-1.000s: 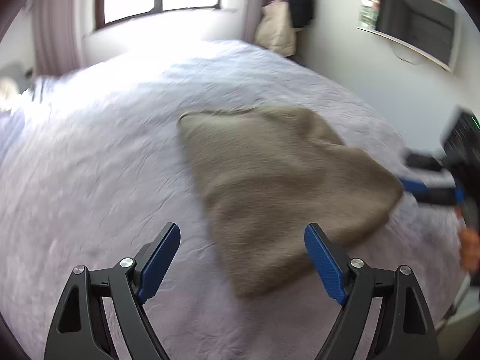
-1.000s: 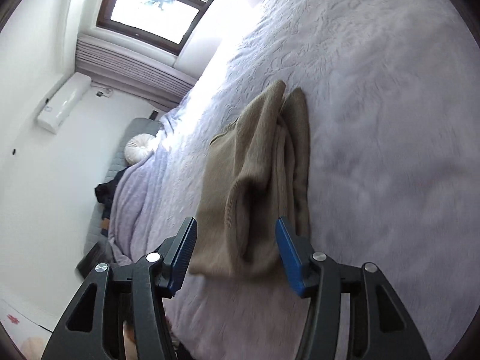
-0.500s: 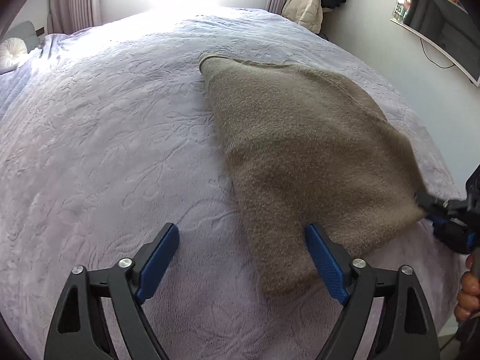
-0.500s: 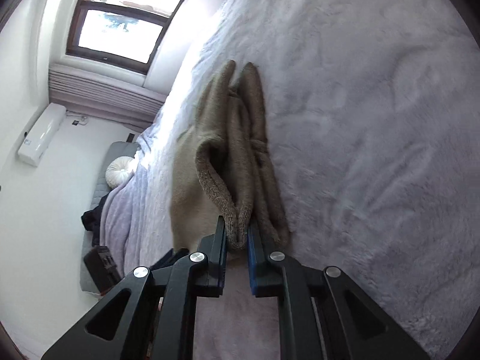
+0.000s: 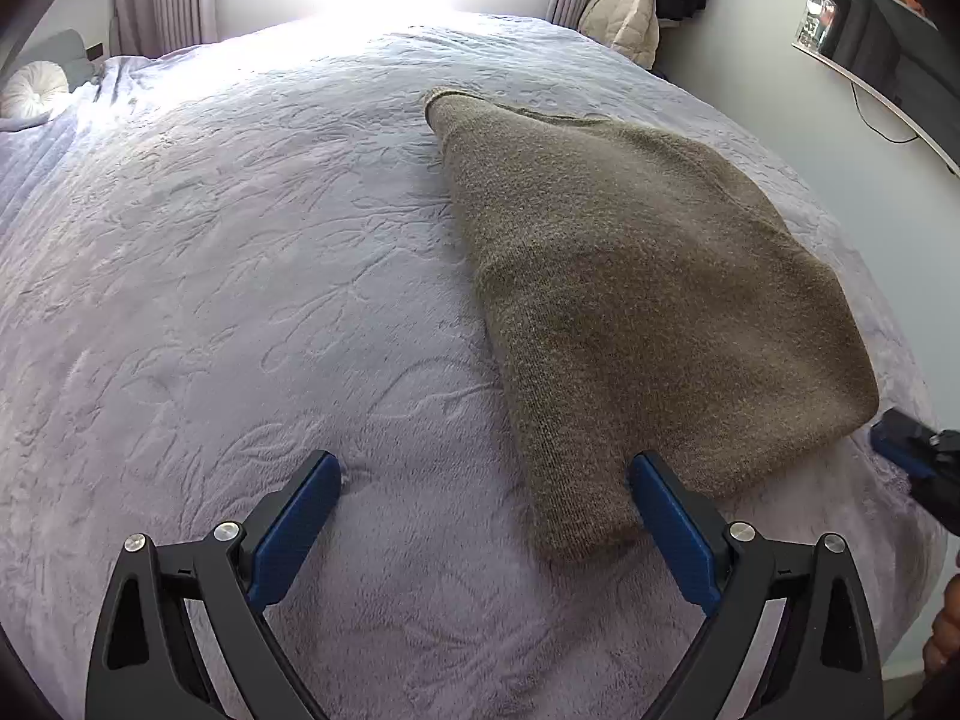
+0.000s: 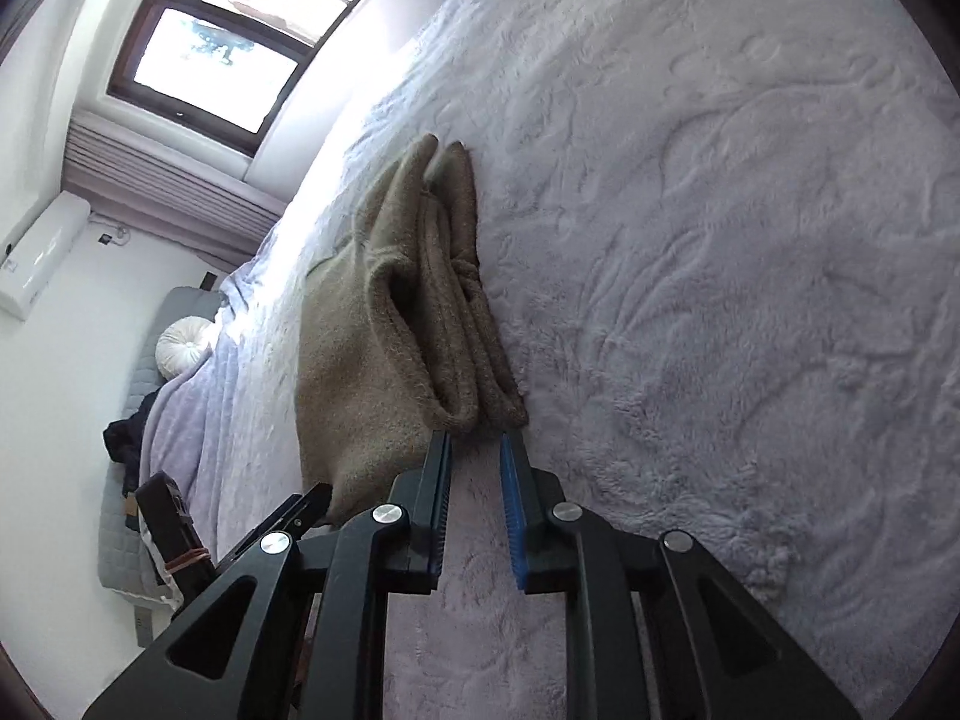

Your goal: Fold small clothes

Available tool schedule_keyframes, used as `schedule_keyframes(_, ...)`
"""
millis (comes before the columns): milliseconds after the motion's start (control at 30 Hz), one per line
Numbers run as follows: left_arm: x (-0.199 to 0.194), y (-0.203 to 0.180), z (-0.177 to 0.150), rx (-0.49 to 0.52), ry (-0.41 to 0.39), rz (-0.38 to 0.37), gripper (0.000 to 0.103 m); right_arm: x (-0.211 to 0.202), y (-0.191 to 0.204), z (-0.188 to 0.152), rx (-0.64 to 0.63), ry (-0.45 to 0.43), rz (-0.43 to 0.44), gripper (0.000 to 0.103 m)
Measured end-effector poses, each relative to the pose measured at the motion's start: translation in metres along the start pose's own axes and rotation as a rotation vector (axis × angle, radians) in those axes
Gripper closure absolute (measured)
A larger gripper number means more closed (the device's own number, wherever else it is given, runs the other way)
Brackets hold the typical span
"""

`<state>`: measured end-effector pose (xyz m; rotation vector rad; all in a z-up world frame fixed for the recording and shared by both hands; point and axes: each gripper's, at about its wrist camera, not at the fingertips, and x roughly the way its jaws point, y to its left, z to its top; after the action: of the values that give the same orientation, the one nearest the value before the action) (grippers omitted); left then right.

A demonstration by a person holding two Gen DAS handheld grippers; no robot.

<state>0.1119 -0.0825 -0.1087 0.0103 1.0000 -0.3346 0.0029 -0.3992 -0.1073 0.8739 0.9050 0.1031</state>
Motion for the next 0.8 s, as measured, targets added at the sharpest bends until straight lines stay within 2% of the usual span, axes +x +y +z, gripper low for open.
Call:
schedule_keyframes(133, -0.010, -0.001, -0.001, 0.003, 0.006, 0.021, 0.005, -0.010, 0.032, 0.005, -0.107, -0.064, 0.062, 0.083)
schedule_keyframes(267, -0.020, -0.002, -0.006, 0.017, 0.014, 0.032, 0.005, 0.014, 0.052, 0.011, -0.145, -0.037, 0.078, 0.079)
schedule_keyframes(333, -0.023, -0.001, -0.011, 0.024, 0.023, 0.051, 0.005, 0.031, 0.045, 0.013, -0.125, -0.023, 0.046, 0.077)
schedule_keyframes(400, -0.026, 0.002, -0.016, 0.025, 0.031, 0.074, 0.005, 0.043, 0.024, 0.010, -0.067, -0.007, -0.028, 0.078)
schedule_keyframes(467, -0.026, 0.007, -0.021, 0.016, 0.043, 0.080, 0.005, 0.044, 0.001, 0.005, 0.030, -0.015, 0.049, 0.081)
schedule_keyframes(533, -0.025, 0.012, -0.027, -0.001, 0.053, 0.080, 0.005, 0.040, -0.012, 0.000, 0.067, -0.033, 0.102, 0.083)
schedule_keyframes(700, -0.023, 0.017, -0.035, -0.027, 0.042, 0.087, 0.005, 0.032, -0.007, -0.016, -0.054, -0.058, 0.079, 0.080)
schedule_keyframes(733, -0.024, 0.017, -0.036, -0.028, 0.041, 0.083, 0.000, 0.032, -0.005, -0.020, -0.066, -0.060, 0.082, 0.080)
schedule_keyframes(800, -0.025, 0.016, -0.037, -0.029, 0.042, 0.083, 0.000, 0.034, -0.006, -0.025, -0.078, -0.053, 0.065, 0.079)
